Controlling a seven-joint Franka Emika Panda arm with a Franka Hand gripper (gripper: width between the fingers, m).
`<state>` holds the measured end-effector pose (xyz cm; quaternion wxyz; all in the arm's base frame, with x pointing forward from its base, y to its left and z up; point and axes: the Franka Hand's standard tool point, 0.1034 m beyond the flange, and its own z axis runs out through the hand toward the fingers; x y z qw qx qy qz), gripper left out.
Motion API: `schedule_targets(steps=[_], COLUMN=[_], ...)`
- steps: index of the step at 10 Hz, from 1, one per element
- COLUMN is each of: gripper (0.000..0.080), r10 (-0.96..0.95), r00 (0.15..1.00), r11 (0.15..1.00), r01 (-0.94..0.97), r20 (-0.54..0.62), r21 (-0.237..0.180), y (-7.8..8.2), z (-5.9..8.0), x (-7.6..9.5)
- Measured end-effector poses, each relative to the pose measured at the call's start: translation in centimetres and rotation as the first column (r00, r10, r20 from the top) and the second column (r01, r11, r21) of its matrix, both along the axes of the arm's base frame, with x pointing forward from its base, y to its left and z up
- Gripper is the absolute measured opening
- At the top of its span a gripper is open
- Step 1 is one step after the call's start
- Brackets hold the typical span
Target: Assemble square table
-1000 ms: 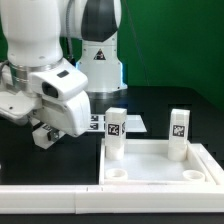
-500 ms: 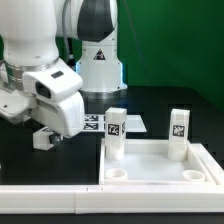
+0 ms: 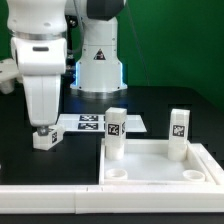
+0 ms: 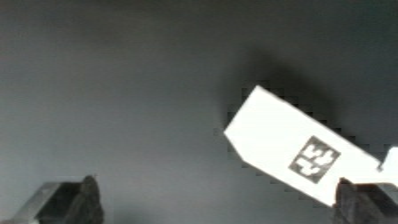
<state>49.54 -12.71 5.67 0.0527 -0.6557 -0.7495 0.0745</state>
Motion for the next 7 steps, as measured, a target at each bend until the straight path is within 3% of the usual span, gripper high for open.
schedule_targets(steps=[4,7], gripper=[0.0649,0.0649], r10=[-0.239,-0.636], r00=[0.971,0.759], r11=[0.970,0.761], r01=[0.239,0.647], r20=[0.011,0.140], r21=[-0.039,-0.049], y=[-0.17,-0.74], z=[-0.21,-0.17], x=[-0.20,-0.06])
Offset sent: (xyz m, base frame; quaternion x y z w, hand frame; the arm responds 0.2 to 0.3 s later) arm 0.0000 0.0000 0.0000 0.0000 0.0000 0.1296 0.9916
